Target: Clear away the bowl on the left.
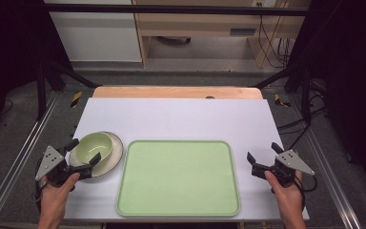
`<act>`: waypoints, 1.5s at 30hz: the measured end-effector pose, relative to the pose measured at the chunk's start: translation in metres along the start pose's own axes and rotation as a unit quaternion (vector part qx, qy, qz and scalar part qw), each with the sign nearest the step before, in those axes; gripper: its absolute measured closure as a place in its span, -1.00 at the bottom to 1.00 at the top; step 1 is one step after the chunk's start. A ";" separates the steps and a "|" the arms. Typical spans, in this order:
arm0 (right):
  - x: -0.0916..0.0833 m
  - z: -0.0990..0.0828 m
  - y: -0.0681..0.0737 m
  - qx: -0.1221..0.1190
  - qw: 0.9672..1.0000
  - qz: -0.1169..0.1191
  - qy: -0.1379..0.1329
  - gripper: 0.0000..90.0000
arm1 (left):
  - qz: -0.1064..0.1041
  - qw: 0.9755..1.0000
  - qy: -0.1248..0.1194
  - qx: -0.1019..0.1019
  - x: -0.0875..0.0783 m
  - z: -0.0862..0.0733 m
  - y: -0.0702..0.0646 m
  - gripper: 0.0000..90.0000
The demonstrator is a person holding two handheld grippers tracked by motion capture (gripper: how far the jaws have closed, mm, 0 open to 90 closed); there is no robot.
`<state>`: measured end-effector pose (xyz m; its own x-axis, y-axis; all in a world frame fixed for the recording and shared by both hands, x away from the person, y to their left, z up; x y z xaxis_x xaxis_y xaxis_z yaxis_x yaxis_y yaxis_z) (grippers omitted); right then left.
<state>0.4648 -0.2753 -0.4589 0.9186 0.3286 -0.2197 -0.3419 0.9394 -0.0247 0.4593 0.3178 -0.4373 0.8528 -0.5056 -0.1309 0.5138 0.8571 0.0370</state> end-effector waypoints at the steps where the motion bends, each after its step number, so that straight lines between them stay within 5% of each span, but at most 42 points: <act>1: 0.000 0.000 0.000 -0.001 1.000 0.000 0.000 -0.92 | 0.002 1.000 -0.001 0.000 0.000 0.000 0.000 -0.94; 34: -0.002 0.001 -0.002 -0.002 1.000 -0.008 -0.002 -0.92 | 0.032 0.999 0.008 -0.002 -0.003 0.007 0.008 -0.92; 45: -0.001 0.001 -0.001 -0.003 1.000 -0.006 -0.003 -0.92 | 0.047 0.998 0.027 0.015 -0.003 0.013 0.007 -0.88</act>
<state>0.4643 -0.2765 -0.4576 0.9234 0.3187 -0.2139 -0.3330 0.9423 -0.0334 0.4621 0.3240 -0.4243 0.8918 -0.4155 -0.1789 0.4343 0.8971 0.0811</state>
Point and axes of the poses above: each handheld gripper's, and its own axes: x roughly forward along the jaws, z roughly out of its top, y roughly to its left, the point moved 4 cm from there along x, roughly forward along the jaws
